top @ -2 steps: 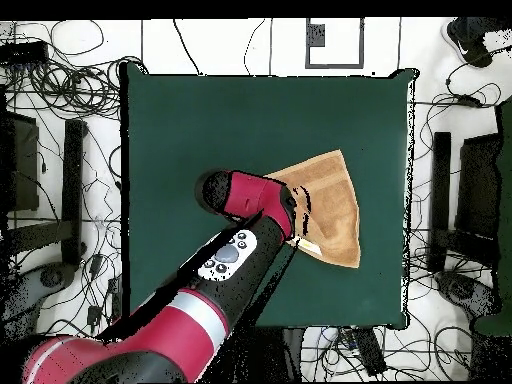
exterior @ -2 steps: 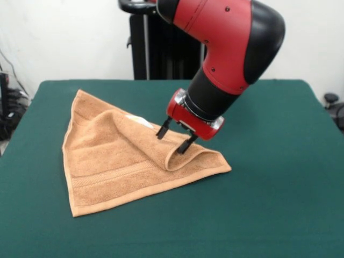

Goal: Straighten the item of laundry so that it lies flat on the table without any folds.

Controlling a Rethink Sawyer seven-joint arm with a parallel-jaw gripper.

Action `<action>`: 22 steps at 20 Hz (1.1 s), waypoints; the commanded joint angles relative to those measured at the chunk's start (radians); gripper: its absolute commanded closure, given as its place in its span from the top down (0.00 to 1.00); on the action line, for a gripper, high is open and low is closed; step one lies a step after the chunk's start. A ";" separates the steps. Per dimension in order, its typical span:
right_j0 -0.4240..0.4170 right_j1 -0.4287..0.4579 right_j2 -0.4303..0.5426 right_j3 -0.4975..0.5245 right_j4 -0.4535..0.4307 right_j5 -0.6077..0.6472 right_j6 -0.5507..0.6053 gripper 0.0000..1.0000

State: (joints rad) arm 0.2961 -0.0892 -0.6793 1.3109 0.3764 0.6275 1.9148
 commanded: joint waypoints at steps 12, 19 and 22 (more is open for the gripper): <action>0.012 0.006 0.063 0.034 0.022 0.016 0.271 0.00; 0.011 0.000 0.065 0.041 -0.013 -0.043 0.218 0.00; -0.016 -0.043 0.134 0.085 -0.018 -0.108 0.157 0.00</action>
State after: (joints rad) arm 0.2947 -0.0962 -0.6783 1.3127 0.3762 0.6214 1.9148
